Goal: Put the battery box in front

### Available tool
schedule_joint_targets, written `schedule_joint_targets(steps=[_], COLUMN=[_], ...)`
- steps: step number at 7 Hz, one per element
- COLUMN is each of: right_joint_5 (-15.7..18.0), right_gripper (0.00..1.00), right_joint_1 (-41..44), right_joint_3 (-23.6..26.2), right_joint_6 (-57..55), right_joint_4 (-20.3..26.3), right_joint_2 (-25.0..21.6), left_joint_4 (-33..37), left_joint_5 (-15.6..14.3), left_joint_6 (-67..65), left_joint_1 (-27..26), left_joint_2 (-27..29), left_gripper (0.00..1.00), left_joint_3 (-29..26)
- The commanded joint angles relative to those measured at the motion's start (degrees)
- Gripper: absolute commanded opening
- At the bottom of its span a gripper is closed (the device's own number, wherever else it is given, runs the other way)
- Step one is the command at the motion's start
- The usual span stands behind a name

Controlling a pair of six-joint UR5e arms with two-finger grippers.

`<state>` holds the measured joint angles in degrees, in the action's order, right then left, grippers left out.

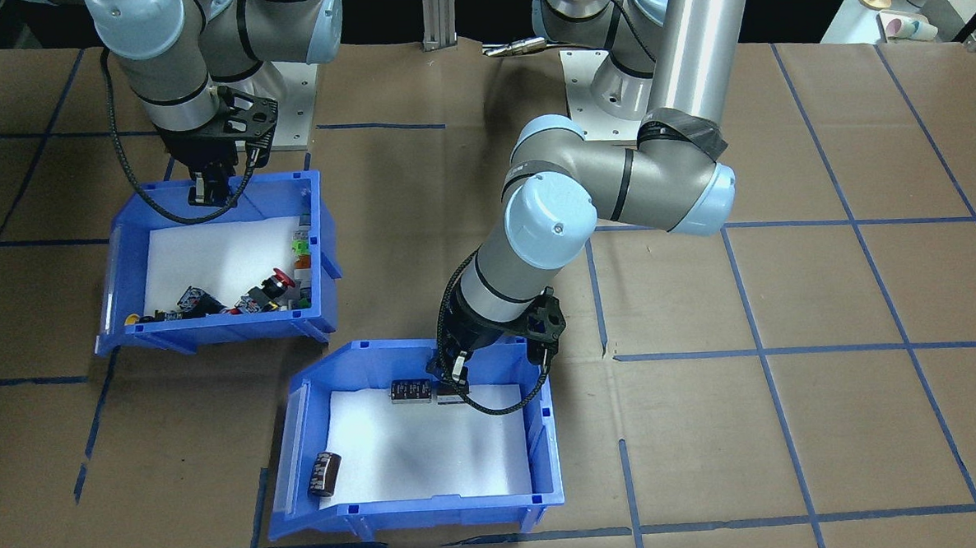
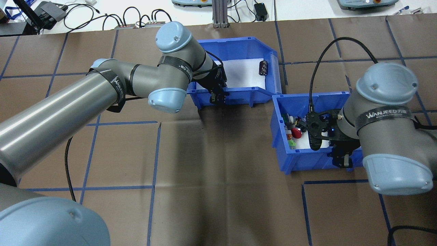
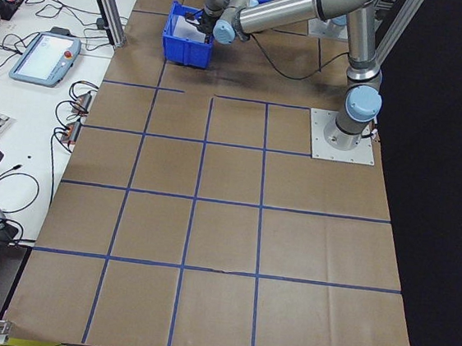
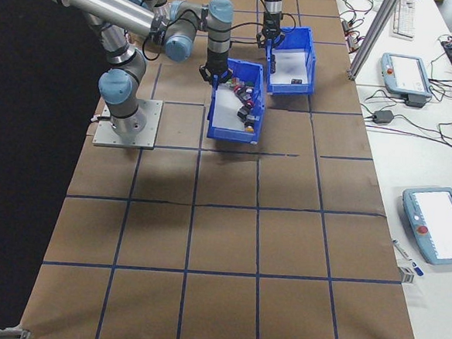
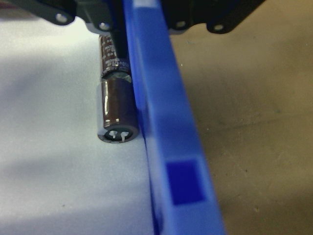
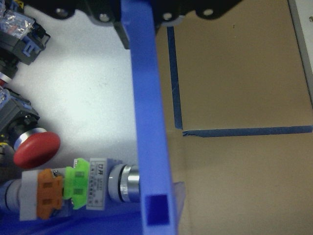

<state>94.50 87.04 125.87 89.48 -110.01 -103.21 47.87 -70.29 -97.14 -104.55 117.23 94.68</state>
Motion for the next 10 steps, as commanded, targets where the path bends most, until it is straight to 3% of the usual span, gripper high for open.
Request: schedule_joint_targets(steps=[1, 3, 5, 8, 10], right_joint_5=[-0.11, -0.28, -0.28, -1.34, -1.43], right_gripper=[0.00, 0.00, 0.00, 0.00, 0.00], right_joint_1=[7.76, 13.91, 20.59, 30.26, 31.52], right_joint_3=[0.87, 0.96, 0.61, -5.27, -5.63], right_joint_6=[-9.63, -17.81, -26.33, -36.19, -35.26], right_joint_4=[-0.03, -0.03, -0.90, -1.96, -4.42], right_joint_2=[0.03, 0.29, 1.42, 9.32, 9.87], left_joint_4=[1.00, 4.66, 23.85, 41.80, 46.52], left_joint_5=[-0.11, 0.15, -0.63, -14.48, -19.87], left_joint_6=[-1.37, -0.78, 12.85, 41.77, 61.51], left_joint_1=[0.39, 1.09, 5.12, 8.65, 8.83], left_joint_2=[-0.33, -5.74, -15.06, -28.59, -33.54], left_gripper=[1.00, 1.00, 1.00, 1.00, 1.00], left_joint_3=[0.07, 1.12, 0.60, 1.21, 1.74])
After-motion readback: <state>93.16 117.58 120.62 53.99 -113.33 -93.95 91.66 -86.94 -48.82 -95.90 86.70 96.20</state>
